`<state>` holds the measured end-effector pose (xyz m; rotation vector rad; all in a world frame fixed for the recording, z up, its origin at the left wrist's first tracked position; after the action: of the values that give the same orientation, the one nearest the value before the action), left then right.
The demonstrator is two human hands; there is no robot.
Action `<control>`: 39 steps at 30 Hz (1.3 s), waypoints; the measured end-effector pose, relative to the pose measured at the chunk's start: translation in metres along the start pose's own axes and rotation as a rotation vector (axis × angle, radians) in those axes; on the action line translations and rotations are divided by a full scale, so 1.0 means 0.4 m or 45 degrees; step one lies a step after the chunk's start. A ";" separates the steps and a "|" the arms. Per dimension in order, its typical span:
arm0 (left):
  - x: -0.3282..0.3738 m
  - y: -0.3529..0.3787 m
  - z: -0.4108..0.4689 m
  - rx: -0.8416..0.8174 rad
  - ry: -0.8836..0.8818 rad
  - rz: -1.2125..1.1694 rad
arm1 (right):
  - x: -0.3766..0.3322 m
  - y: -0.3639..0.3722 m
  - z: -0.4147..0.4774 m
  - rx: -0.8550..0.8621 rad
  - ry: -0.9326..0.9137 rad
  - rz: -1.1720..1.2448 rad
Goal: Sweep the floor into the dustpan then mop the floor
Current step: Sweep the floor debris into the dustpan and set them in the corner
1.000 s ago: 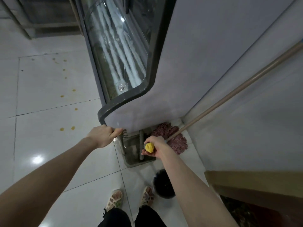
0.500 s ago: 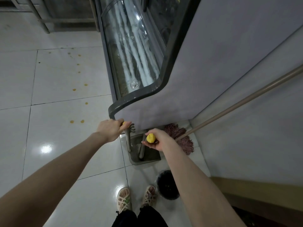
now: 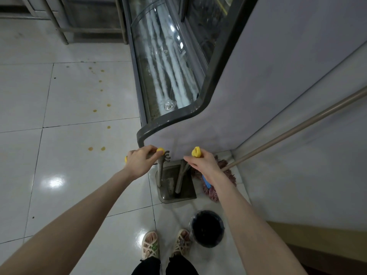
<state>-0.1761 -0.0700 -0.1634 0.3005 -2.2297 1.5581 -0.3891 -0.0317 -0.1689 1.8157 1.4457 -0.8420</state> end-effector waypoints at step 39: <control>-0.029 -0.016 0.007 -0.201 -0.067 -0.318 | -0.061 0.167 0.015 -0.216 -0.192 -0.198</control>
<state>-0.1637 -0.0755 -0.1638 0.5553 -2.2396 1.2508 -0.3284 -0.0617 -0.1457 1.4980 1.5261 -0.8846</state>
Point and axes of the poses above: each hand's wrist, its own z-axis towards the middle knuckle, its own y-axis out of the palm, x = y × z, the point moved 4 cm from there along z, towards the middle knuckle, and after that the axes turned 12 degrees about z, right-handed, at the moved point
